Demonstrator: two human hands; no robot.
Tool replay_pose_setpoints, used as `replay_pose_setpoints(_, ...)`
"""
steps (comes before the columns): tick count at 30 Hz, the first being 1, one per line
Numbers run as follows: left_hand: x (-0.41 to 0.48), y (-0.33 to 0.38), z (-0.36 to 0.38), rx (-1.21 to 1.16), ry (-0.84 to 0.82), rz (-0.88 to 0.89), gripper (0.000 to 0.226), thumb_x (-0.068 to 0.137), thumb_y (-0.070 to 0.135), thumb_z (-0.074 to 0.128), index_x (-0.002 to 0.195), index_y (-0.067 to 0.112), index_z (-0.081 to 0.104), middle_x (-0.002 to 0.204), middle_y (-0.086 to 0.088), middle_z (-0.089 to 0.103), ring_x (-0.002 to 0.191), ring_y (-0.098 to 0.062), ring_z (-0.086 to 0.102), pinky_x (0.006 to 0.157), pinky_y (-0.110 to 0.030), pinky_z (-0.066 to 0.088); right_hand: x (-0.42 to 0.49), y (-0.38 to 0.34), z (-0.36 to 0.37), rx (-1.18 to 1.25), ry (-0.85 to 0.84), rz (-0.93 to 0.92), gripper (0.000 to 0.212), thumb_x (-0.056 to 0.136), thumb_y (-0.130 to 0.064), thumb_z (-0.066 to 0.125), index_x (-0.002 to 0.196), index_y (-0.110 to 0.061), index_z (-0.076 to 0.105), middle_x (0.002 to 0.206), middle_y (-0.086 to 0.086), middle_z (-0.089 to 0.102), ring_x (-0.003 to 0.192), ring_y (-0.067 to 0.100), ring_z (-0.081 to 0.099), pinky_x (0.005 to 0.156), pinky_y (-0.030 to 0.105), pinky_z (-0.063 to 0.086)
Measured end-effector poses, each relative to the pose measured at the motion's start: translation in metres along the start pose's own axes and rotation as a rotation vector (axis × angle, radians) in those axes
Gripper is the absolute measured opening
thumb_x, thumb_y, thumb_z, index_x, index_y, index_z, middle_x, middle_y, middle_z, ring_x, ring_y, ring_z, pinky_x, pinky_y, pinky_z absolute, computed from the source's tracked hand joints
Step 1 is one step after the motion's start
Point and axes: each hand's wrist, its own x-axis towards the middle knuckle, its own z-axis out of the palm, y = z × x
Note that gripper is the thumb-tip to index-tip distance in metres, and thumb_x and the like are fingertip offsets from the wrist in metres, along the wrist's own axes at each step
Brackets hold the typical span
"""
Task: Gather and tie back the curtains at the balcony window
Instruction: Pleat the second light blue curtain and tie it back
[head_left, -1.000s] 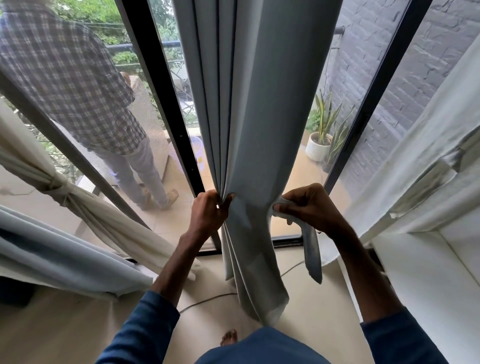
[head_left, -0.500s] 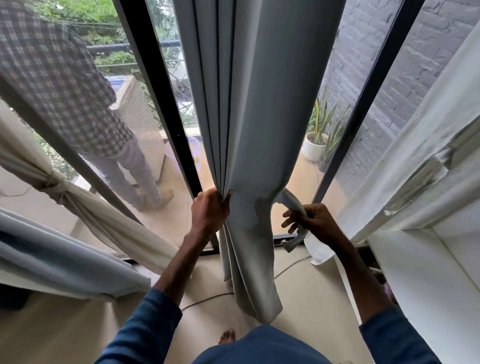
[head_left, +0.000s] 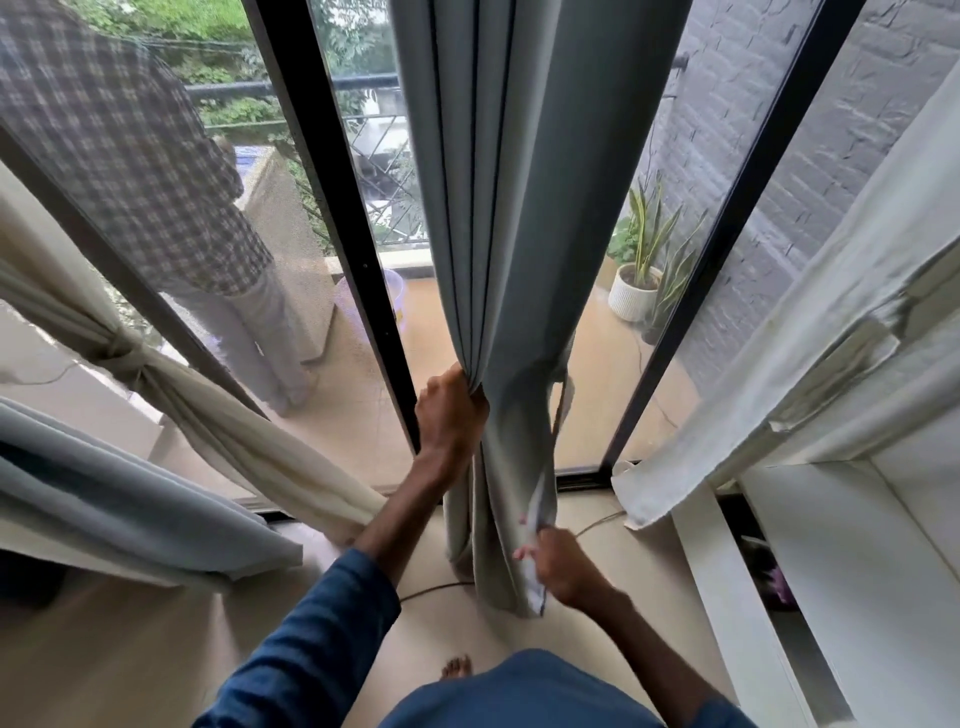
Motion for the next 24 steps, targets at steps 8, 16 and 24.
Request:
replay_pose_setpoints(8,-0.004,0.002,0.007,0.005,-0.045,0.036,0.02,0.09,0.014,0.058,0.095,-0.003,0.065,0.093,-0.031,0.067,0.087,-0.052,0.062,0.067,-0.048,0.049,0.018,-0.094,-0.045,0.594,0.151,-0.05,0.044,0.081,-0.019,0.081,0.121,-0.008,0.066,0.103,-0.004,0.078,0.095,0.008,0.074,0.083,0.024,0.059)
replay_pose_setpoints(16,0.011,-0.004,-0.001,0.126,-0.088,0.058,0.026,0.094,0.022,0.055,0.096,-0.002,0.064,0.096,-0.027,0.066,0.087,-0.048,0.062,0.063,-0.037,0.034,0.044,-0.114,-0.105,0.226,0.605,0.039,0.029,0.089,-0.015,0.061,0.061,-0.007,0.06,0.054,0.005,0.057,0.045,0.01,0.044,0.052,0.026,0.036)
replay_pose_setpoints(24,0.043,-0.002,-0.017,0.347,-0.496,0.133,0.03,0.096,0.016,0.049,0.122,0.003,0.052,0.124,-0.023,0.059,0.116,-0.044,0.057,0.085,-0.043,0.045,0.041,-0.17,-0.029,-0.104,0.464,-0.282,0.03,0.094,-0.015,0.06,0.065,-0.009,0.06,0.064,0.014,0.066,0.061,0.036,0.066,0.051,0.04,0.05)
